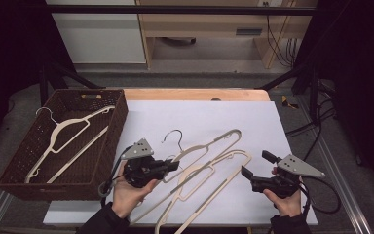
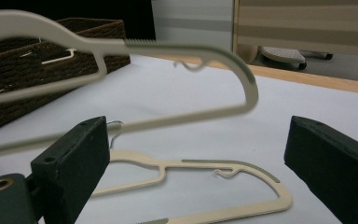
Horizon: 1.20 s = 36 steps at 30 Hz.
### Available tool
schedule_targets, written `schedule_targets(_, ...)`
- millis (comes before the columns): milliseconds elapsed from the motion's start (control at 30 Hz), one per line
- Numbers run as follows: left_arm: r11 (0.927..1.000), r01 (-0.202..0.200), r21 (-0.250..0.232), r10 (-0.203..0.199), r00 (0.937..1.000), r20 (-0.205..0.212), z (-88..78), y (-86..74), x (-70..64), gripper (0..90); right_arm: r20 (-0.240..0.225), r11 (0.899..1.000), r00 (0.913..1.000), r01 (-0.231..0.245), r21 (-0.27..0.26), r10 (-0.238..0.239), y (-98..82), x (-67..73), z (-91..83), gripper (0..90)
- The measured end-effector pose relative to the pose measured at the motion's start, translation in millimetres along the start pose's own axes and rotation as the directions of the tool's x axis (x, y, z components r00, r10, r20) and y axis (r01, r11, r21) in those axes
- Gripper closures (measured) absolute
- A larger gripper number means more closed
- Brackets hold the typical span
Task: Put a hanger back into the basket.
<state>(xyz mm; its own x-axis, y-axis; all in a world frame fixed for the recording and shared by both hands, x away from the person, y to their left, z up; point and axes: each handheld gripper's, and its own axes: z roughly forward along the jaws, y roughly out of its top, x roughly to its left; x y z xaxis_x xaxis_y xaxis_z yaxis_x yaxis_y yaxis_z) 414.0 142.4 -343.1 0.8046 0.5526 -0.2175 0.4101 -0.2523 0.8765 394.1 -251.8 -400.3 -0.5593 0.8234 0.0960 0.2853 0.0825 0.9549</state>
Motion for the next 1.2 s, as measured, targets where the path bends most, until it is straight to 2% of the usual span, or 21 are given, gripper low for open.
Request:
schedule_targets(400, 0.9942, -0.061, -0.089, 0.056, 0.9963, -0.065, -59.3, 40.8, 21.6, 85.9, 0.012, 1.0, 0.9999, -0.008, 0.012, 0.008, -1.8, -2.8, 0.6, 5.7)
schedule_targets(567, 0.9898, -0.09, -0.111, 0.079, 0.9921, -0.097, -81.7, 52.6, 33.8, 86.0, 0.016, 1.0, 0.9999, -0.008, 0.013, 0.007, -2.1, -3.3, 1.3, 5.5)
schedule_targets(667, 0.9868, -0.107, -0.122, 0.093, 0.9891, -0.114, -95.2, 56.8, 44.8, 85.9, 0.016, 1.0, 0.9999, -0.006, 0.015, 0.005, -2.1, -3.2, 1.5, 5.2)
schedule_targets(733, 0.9874, -0.097, -0.125, 0.082, 0.9897, -0.118, -101.7, 57.5, 51.8, 85.9, 0.016, 1.0, 0.9999, -0.005, 0.02, 0.005, -1.9, -3.1, 1.6, 5.0)
schedule_targets(900, 0.9874, -0.104, -0.119, 0.086, 0.9847, -0.152, -118.0, 60.3, 73.4, 86.0, 0.018, 1.0, 0.9998, -0.005, 0.018, 0.005, -1.8, -3.2, 1.6, 4.9)
schedule_targets(1000, 0.9884, -0.095, -0.119, 0.074, 0.9838, -0.163, -127.7, 62.5, 86.6, 85.9, 0.019, 1.0, 0.9998, -0.007, 0.019, 0.007, -2.0, -3.2, 2.1, 4.9)
schedule_targets(1133, 0.9879, -0.11, -0.11, 0.083, 0.9712, -0.223, -140.6, 63.7, 100.6, 85.9, 0.017, 1.0, 0.9998, -0.008, 0.025, 0.008, -2.3, -2.9, 2.5, 4.9)
schedule_targets(1200, 0.989, -0.099, -0.109, 0.071, 0.9692, -0.236, -145.8, 63.2, 108.4, 86.0, 0.013, 1.0, 0.9999, -0.006, 0.03, 0.005, -2.3, -3.0, 2.2, 4.9)
